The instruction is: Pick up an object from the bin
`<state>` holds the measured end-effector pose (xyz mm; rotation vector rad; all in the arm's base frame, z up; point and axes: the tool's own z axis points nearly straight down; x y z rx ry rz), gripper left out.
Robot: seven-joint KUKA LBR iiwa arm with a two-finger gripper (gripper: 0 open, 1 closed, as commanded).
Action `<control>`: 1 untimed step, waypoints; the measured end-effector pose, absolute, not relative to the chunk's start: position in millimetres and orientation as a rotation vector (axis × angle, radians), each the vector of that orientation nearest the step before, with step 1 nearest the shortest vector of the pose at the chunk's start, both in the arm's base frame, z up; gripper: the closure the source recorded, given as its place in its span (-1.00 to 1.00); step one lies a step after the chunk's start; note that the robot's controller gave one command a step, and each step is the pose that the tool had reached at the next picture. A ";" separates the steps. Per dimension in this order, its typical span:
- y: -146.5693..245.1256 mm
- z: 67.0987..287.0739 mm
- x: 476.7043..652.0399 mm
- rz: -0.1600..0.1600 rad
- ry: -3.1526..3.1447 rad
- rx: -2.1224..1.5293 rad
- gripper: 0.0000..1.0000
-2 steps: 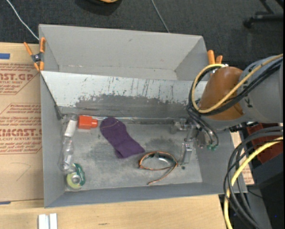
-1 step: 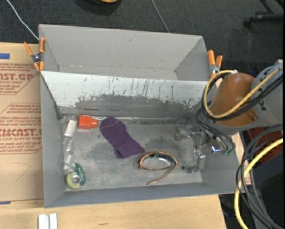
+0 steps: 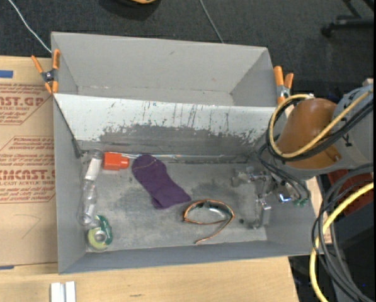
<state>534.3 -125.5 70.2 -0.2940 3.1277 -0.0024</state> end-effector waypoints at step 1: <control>-100.4 100.5 524.0 0.001 3.130 -0.281 -1.00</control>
Offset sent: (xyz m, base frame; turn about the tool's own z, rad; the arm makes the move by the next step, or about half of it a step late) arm 0.0170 0.0563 0.0034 -0.0569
